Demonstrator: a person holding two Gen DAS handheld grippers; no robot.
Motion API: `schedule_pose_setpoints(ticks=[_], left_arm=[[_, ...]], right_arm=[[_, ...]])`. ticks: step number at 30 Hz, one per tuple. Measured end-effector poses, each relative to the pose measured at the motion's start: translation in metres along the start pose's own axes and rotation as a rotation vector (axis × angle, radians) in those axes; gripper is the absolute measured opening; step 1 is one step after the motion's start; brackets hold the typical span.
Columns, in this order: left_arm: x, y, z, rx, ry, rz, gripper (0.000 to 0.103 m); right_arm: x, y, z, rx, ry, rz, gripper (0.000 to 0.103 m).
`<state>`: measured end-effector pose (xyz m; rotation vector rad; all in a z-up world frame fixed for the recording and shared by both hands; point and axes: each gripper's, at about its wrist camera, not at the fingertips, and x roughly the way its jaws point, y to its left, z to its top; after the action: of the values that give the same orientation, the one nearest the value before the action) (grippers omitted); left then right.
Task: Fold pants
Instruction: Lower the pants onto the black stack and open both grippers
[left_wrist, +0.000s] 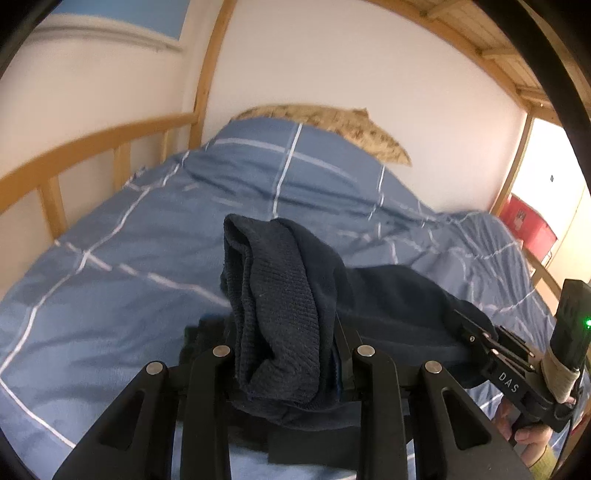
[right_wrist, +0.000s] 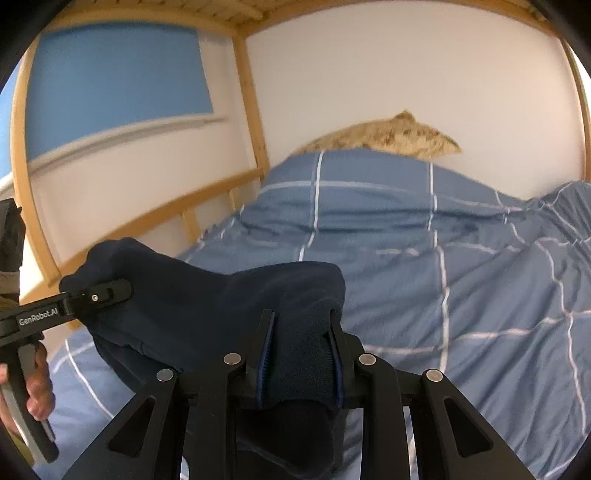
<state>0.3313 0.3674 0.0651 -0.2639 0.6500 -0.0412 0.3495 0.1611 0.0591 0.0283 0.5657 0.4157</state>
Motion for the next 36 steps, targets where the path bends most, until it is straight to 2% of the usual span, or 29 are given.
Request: schedule_pose_setpoints(ticks=[5, 10, 12, 14, 15, 16, 18, 20, 22, 24, 25, 27, 30, 34, 35, 36], left_arm=[[0.019, 0.018, -0.022, -0.031, 0.062, 0.009, 0.030], [0.026, 0.029, -0.031, -0.082, 0.097, 0.014, 0.033], [0.026, 0.031, -0.032, -0.082, 0.102, 0.032, 0.043], [0.024, 0.032, -0.032, -0.076, 0.107, 0.061, 0.052], [0.022, 0.032, -0.032, -0.066, 0.107, 0.089, 0.059], [0.020, 0.032, -0.033, -0.059, 0.104, 0.105, 0.061], [0.012, 0.029, -0.034, -0.031, 0.098, 0.138, 0.068], [0.004, 0.028, -0.032, -0.019, 0.094, 0.158, 0.068], [-0.005, 0.026, -0.028, -0.020, 0.083, 0.174, 0.069], [-0.020, 0.020, -0.023, -0.009, 0.048, 0.182, 0.078], [-0.025, 0.019, -0.021, -0.007, 0.032, 0.193, 0.079], [-0.038, 0.014, -0.016, 0.005, 0.003, 0.202, 0.079], [-0.049, 0.008, -0.014, 0.012, 0.004, 0.208, 0.079], [-0.068, -0.012, -0.020, 0.036, -0.013, 0.257, 0.079], [-0.074, -0.018, -0.022, 0.049, -0.021, 0.268, 0.082], [-0.079, -0.025, -0.025, 0.063, -0.023, 0.275, 0.089]], right_arm=[[0.014, 0.000, -0.030, 0.016, 0.070, -0.005, 0.028], [0.026, 0.004, -0.046, 0.011, 0.149, -0.028, 0.030], [0.027, 0.006, -0.049, 0.011, 0.160, -0.036, 0.032], [0.027, 0.006, -0.050, 0.017, 0.172, -0.048, 0.039], [0.028, 0.006, -0.050, 0.019, 0.183, -0.057, 0.044], [0.028, 0.006, -0.050, 0.020, 0.188, -0.065, 0.052], [0.026, 0.005, -0.050, 0.023, 0.201, -0.093, 0.060], [0.022, 0.005, -0.048, 0.030, 0.193, -0.101, 0.063], [0.016, 0.007, -0.045, 0.033, 0.185, -0.099, 0.069], [0.010, 0.010, -0.041, 0.032, 0.169, -0.088, 0.072], [0.006, 0.012, -0.039, 0.027, 0.159, -0.083, 0.075], [0.001, 0.016, -0.035, 0.017, 0.148, -0.068, 0.076], [-0.008, 0.017, -0.032, 0.032, 0.140, -0.055, 0.076], [-0.028, 0.018, -0.031, 0.033, 0.107, -0.047, 0.076], [-0.032, 0.017, -0.031, 0.037, 0.103, -0.045, 0.076], [-0.040, 0.015, -0.031, 0.041, 0.098, -0.049, 0.081]])
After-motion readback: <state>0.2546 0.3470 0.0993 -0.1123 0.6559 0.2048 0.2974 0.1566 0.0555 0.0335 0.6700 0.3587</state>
